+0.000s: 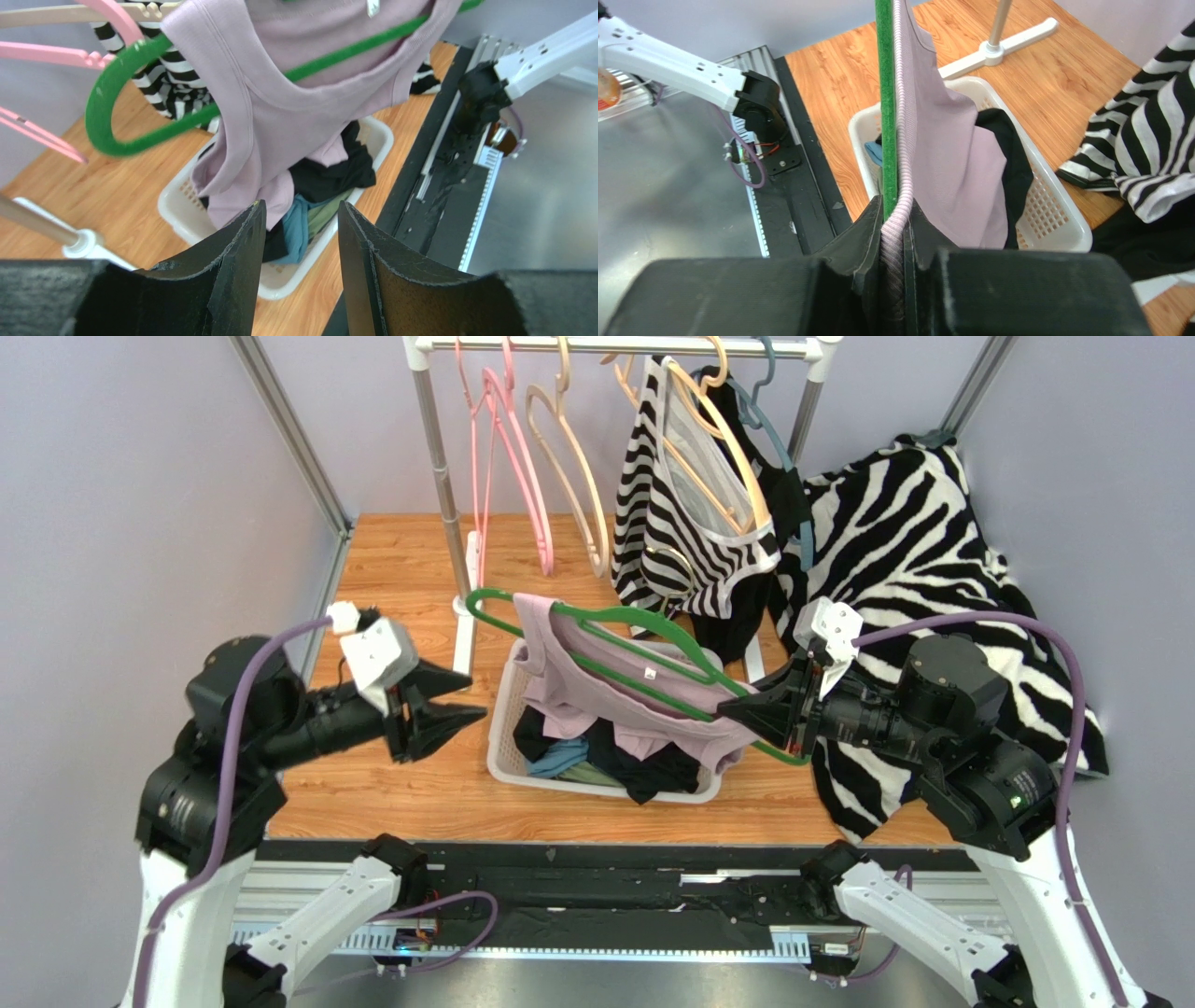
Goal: Remove the tank top from the hanger
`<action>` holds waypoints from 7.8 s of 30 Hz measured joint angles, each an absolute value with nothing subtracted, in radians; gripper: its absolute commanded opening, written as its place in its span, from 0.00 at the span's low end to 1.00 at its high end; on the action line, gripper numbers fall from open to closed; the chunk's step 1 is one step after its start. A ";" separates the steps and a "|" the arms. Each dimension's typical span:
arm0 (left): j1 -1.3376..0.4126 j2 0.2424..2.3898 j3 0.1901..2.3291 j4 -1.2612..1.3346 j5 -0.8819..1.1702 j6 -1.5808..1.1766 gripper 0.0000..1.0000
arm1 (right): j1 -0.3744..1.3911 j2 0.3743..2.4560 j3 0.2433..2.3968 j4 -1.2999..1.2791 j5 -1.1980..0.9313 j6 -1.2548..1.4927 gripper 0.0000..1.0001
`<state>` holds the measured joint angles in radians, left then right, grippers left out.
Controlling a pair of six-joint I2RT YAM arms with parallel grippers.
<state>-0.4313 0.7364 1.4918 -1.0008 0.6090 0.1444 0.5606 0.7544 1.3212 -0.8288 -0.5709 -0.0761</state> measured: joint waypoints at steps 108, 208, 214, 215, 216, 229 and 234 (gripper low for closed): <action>-0.377 0.789 1.262 -0.540 0.579 -0.328 0.50 | 0.733 0.872 1.456 -0.886 -0.499 -0.088 0.00; -0.261 0.789 1.268 -0.638 0.639 -0.230 0.82 | 0.737 0.572 1.439 -0.915 -0.445 -0.170 0.00; -0.255 0.775 1.451 -0.685 0.649 -0.125 0.88 | 0.737 0.661 1.439 -0.845 -0.396 -0.171 0.00; -0.254 0.762 1.473 -0.697 0.655 -0.099 0.89 | 0.737 0.675 1.439 -0.842 -0.390 -0.171 0.00; -0.254 0.750 1.485 -0.710 0.661 -0.080 0.89 | 0.737 0.690 1.439 -0.839 -0.383 -0.171 0.00; -0.254 0.723 1.549 -0.914 0.854 0.174 0.94 | 0.737 0.822 1.520 -0.861 -0.438 -0.248 0.00; -0.253 0.820 1.681 -0.915 0.920 0.241 0.94 | 0.738 0.867 1.538 -0.922 -0.516 -0.311 0.00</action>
<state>-0.2535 0.8196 1.6814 -0.9154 0.9199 0.2405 0.7376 0.8673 1.5383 -0.9222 -0.5159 -0.3107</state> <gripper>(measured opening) 0.936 0.126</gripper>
